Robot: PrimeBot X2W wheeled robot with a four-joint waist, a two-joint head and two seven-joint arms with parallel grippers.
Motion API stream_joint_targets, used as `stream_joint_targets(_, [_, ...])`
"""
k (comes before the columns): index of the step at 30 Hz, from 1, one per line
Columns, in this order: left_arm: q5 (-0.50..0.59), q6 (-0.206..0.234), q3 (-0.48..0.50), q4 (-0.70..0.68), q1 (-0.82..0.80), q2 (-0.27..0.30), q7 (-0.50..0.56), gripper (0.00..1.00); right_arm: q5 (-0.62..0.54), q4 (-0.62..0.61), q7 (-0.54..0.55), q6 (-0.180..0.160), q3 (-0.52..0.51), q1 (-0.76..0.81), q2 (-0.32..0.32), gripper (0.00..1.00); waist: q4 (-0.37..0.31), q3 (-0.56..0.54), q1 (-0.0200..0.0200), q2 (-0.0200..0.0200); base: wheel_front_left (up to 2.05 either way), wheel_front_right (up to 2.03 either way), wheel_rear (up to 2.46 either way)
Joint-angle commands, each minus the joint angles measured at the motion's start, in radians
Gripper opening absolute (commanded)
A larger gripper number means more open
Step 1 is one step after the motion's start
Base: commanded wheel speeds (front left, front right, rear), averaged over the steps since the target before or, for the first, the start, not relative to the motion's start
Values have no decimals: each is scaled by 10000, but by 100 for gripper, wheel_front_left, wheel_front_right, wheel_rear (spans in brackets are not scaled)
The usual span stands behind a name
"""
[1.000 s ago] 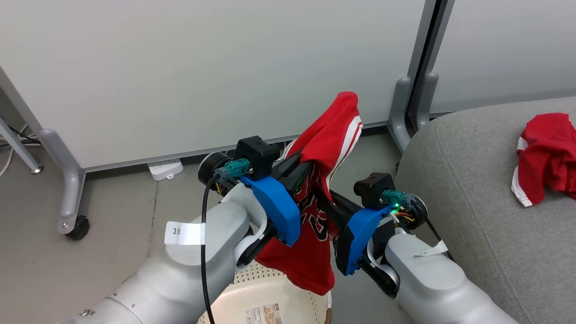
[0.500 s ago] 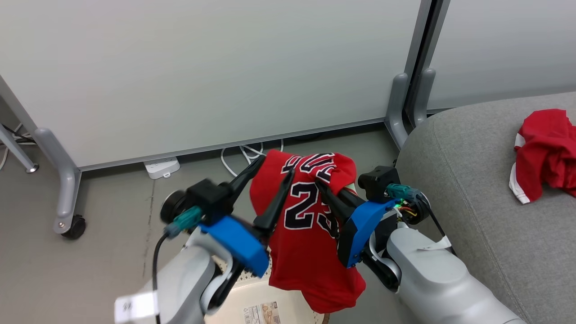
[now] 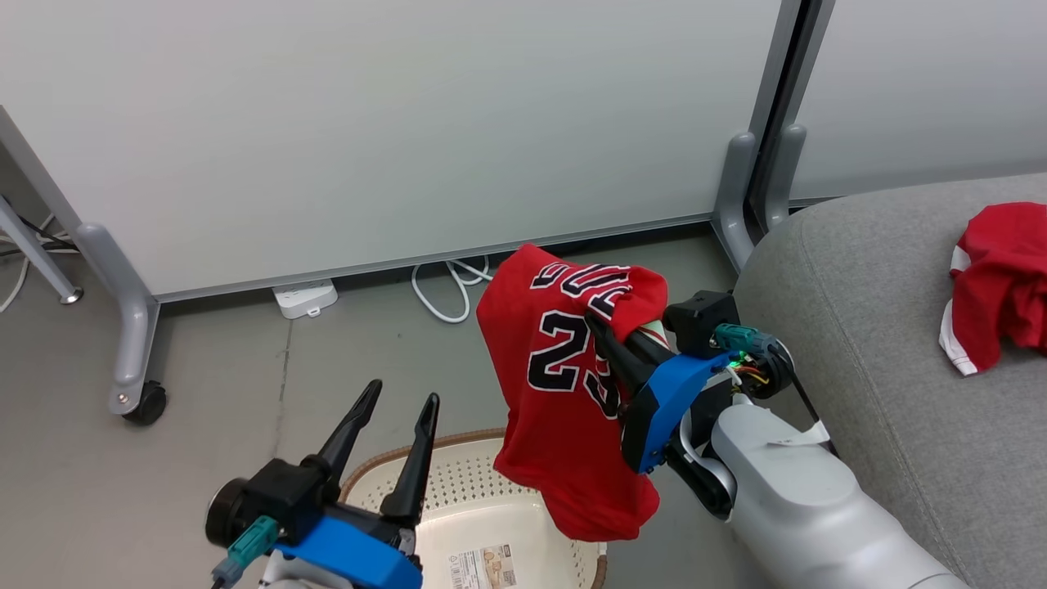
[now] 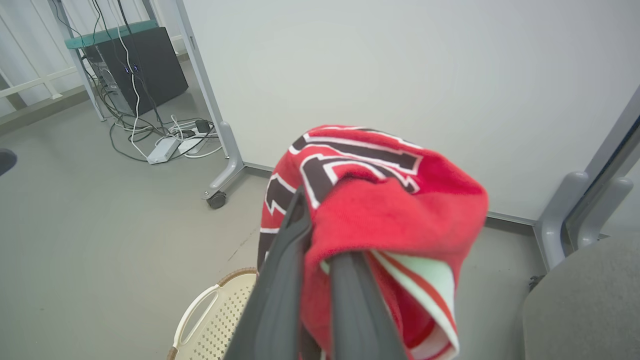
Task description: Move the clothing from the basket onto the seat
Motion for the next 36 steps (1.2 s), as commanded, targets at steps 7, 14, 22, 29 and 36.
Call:
stream_joint_targets(7, [579,-254,807,-206,540,-340,-28,100,-193,-100,-74,1,-194,6,-22,0,22,119,0,0,0,0,0])
stream_joint_targets(14, [899,-349,1167,-197,656,-617,-28,100,-295,-173,-76,1,-292,65,-22,0,-60,210,0,0,0,0,0])
stream_joint_targets(22, [1031,-377,1270,-258,629,-624,-28,100,-365,-259,-68,1,-440,-40,-22,0,-654,413,0,0,0,0,0])
stream_joint_targets(29, [1045,-381,1357,-322,475,-534,-28,100,-411,-372,-68,1,-507,-190,-22,0,-1909,675,0,0,0,0,0])
stream_joint_targets(36, [1125,-380,1385,-340,320,-514,-28,100,-566,-398,-67,1,-741,-239,-19,0,-3180,934,0,0,0,0,0])
